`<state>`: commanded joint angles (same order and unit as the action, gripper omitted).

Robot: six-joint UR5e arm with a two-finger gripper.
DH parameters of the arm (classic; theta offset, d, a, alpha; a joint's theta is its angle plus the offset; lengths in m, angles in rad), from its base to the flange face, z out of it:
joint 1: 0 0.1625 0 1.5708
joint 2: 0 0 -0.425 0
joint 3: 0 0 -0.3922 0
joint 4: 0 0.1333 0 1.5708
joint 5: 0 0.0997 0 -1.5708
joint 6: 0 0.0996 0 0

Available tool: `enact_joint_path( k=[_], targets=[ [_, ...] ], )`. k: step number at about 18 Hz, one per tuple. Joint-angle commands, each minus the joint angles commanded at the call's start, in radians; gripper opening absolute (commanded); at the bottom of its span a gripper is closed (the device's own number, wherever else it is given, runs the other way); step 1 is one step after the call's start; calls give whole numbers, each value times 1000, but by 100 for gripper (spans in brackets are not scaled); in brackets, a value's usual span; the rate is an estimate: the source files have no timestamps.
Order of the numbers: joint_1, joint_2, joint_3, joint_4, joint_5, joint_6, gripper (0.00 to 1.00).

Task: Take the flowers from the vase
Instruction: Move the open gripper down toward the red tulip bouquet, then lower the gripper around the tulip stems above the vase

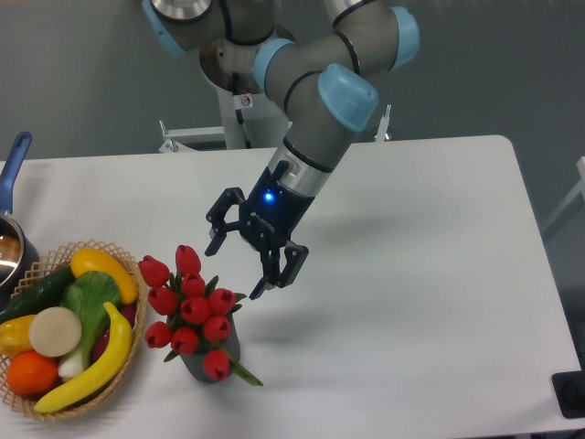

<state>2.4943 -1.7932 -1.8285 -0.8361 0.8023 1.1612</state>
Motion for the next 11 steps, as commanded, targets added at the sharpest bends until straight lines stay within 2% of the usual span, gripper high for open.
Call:
enact_joint_path(
  k=[2, 8, 11],
  targets=[
    [-12, -23, 12, 26, 0, -3, 100],
    [-48, -87, 95, 31, 0, -72, 100],
    [-55, -95, 97, 34, 2, -72, 100]
  ],
)
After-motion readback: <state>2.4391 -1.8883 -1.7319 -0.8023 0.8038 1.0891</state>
